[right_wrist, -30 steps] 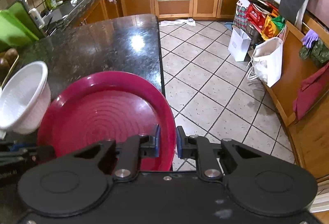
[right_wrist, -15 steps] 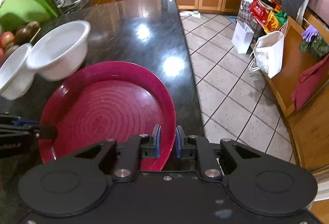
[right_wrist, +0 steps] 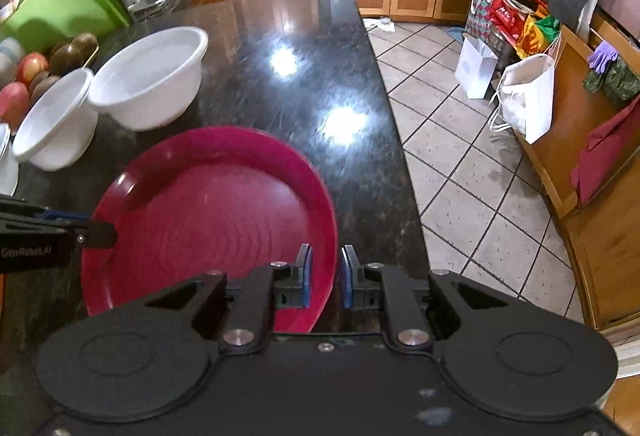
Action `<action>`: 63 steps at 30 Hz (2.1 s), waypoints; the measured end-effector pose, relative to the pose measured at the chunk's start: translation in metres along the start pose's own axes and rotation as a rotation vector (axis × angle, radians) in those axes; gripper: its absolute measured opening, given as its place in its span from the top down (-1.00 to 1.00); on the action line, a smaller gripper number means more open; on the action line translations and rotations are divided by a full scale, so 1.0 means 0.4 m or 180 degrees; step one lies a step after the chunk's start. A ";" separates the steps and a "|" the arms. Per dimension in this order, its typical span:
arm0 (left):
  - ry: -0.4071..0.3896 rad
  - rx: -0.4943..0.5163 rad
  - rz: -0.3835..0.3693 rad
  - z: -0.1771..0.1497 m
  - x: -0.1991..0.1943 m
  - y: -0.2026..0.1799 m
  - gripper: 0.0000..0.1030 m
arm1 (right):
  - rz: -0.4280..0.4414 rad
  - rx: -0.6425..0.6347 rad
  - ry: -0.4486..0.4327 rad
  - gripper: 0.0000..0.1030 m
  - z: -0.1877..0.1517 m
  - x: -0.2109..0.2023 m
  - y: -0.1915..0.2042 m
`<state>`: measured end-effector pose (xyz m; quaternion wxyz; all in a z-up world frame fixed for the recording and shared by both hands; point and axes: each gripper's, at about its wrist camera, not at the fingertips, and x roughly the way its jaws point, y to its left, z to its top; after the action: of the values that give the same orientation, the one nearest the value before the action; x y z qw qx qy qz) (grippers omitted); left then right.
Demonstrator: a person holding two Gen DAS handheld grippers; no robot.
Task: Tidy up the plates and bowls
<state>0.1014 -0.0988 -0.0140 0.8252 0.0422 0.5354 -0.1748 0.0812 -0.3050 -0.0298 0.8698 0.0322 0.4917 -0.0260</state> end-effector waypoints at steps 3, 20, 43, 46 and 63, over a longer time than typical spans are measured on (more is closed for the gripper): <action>0.0016 0.0018 0.0016 0.011 0.017 -0.005 0.60 | 0.0046 0.0041 0.0009 0.68 0.014 0.018 -0.009; -0.0017 0.0015 -0.0022 -0.054 -0.030 0.032 0.62 | 0.0149 0.0120 0.0048 0.69 -0.055 -0.021 0.029; -0.0202 -0.0387 0.0187 -0.214 -0.209 0.183 0.62 | 0.0478 -0.0097 0.0048 0.69 -0.149 -0.126 0.246; -0.0227 -0.0482 0.0246 -0.237 -0.231 0.222 0.62 | 0.0545 -0.0209 0.0023 0.69 -0.154 -0.135 0.290; -0.0269 -0.1068 0.0500 -0.374 -0.309 0.469 0.62 | 0.0842 -0.0753 0.0097 0.69 -0.153 -0.150 0.598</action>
<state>-0.0114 0.1452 0.0118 0.8536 -0.0618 0.5169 -0.0197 0.0167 -0.0608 -0.0027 0.8558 -0.0055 0.4959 0.1472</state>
